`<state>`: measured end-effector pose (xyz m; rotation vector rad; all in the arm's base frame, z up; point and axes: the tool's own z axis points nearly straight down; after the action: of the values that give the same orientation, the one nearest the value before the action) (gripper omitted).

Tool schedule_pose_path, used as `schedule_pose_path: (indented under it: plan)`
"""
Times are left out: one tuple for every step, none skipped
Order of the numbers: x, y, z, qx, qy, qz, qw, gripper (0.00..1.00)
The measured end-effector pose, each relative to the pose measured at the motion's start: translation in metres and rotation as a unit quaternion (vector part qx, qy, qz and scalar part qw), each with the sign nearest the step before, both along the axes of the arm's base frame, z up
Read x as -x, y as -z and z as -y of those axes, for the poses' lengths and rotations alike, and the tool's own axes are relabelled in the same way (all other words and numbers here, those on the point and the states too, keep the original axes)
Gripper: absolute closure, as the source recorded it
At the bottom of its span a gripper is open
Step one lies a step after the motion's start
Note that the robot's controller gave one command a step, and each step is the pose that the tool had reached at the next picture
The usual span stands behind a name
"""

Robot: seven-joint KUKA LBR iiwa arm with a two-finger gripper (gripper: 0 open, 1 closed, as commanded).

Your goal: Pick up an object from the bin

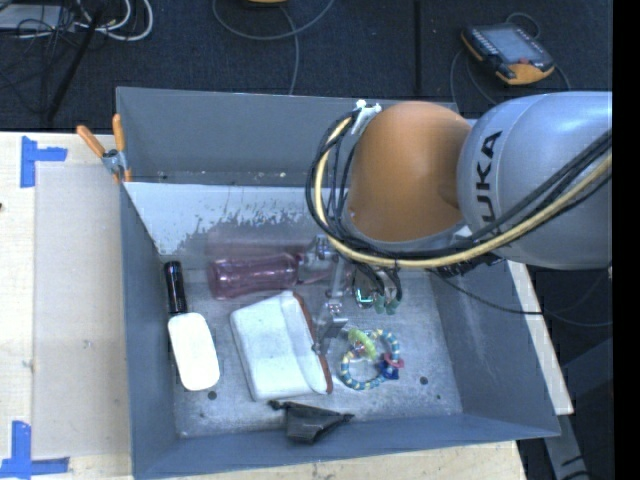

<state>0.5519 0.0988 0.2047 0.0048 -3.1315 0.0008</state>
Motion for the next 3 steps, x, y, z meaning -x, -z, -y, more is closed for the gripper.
schedule_pose_path:
  plan:
    - [-0.002, -0.004, 0.000, 0.000, 0.001, 0.0041, 1.0000, 0.00]
    - [-0.001, 0.030, -0.011, 0.000, -0.035, 0.0068, 0.9994, 0.00]
    - [0.004, 0.037, -0.003, 0.000, -0.050, -0.0006, 0.9987, 0.00]
